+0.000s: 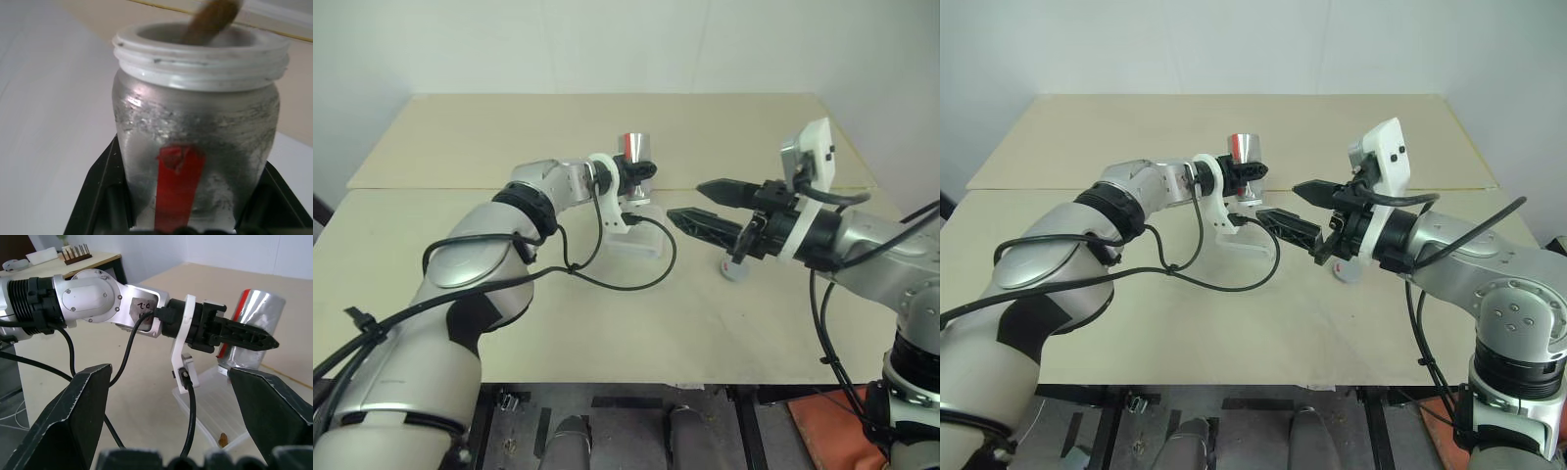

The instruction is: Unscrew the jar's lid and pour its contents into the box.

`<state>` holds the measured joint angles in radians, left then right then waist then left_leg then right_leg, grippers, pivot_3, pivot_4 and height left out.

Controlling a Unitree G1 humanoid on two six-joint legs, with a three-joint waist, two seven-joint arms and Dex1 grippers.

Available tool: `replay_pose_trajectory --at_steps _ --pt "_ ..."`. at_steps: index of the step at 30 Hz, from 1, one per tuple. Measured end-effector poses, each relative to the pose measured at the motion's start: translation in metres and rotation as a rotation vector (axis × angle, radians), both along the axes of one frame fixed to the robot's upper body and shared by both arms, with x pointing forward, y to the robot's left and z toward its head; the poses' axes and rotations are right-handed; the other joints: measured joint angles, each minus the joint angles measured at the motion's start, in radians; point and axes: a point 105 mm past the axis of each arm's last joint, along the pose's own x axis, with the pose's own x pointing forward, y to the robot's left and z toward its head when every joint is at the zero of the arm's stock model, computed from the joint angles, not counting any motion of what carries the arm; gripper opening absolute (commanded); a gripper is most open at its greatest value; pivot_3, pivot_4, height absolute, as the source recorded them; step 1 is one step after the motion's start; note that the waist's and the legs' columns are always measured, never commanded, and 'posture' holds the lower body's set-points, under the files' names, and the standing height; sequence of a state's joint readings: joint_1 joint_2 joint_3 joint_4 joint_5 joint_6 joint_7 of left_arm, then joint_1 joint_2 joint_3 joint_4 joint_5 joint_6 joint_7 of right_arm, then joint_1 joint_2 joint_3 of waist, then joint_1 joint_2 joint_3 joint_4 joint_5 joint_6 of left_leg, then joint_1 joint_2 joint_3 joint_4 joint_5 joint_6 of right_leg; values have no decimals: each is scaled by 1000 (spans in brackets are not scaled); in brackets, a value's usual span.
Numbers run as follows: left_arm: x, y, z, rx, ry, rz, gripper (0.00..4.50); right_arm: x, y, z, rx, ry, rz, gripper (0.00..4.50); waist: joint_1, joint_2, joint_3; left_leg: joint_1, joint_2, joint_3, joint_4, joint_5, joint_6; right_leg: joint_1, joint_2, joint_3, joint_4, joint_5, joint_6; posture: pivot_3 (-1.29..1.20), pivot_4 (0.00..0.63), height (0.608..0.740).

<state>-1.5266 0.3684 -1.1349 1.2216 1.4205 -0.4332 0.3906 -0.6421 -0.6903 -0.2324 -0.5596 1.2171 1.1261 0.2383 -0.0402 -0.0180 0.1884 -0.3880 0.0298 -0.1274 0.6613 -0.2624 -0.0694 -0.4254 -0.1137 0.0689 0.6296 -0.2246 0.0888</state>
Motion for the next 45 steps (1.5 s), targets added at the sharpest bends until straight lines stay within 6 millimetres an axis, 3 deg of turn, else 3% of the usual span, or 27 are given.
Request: replay_pose_trajectory --at_steps 3,6,10,15,21,26,30,38,42,45 --pt "0 3 4 -67 38 20 1948 -1 0 1 2 -3 4 4434 2 0 0 0 0 0 0 0 0 0 0 0 0 0 0 0 150 740" --pt "2 14 19 -286 145 93 1948 -1 -1 -1 -5 1 2 4434 0 0 0 0 0 0 0 0 0 0 0 0 0 0 0 0 150 740" --pt "8 49 32 -597 263 214 1948 -2 -3 -3 -19 8 13 4434 -11 0 0 1 0 0 0 0 0 0 0 0 1 0 0 0 150 740" --pt "12 93 16 -1120 593 386 1948 -5 -4 -2 -34 -1 35 4434 -11 0 0 1 0 -1 0 0 0 1 0 0 1 0 0 0 150 740" --pt "4 110 6 -1744 1058 403 1948 -4 -6 -3 -41 13 46 4434 -14 0 0 1 0 -1 2 0 0 1 0 -1 1 0 0 0 150 740" --pt "-10 119 -18 -2069 1334 399 1948 -3 -7 -3 -43 18 49 4434 -30 0 0 3 1 -1 2 0 0 2 0 -1 2 0 0 0 150 740" --pt "-19 121 -36 -2155 1447 424 1948 -3 -8 -3 -49 19 45 4434 -32 0 0 3 1 -1 2 0 0 2 0 0 2 0 0 0 150 740" --pt "-33 119 -69 -2248 1490 437 1948 -6 -9 -1 -57 25 48 4434 -29 0 0 4 1 -1 2 0 0 3 0 0 1 0 0 0 150 740" --pt "-35 121 -70 -2290 1459 367 1948 -7 -9 -1 -58 27 47 4434 -28 0 0 4 1 -1 2 0 0 3 0 0 1 0 0 0 150 740" --pt "-38 124 -75 -2291 1449 371 2937 -7 -9 -1 -60 27 46 4500 -29 0 0 4 1 -1 2 0 0 3 0 0 1 0 0 0 150 740"
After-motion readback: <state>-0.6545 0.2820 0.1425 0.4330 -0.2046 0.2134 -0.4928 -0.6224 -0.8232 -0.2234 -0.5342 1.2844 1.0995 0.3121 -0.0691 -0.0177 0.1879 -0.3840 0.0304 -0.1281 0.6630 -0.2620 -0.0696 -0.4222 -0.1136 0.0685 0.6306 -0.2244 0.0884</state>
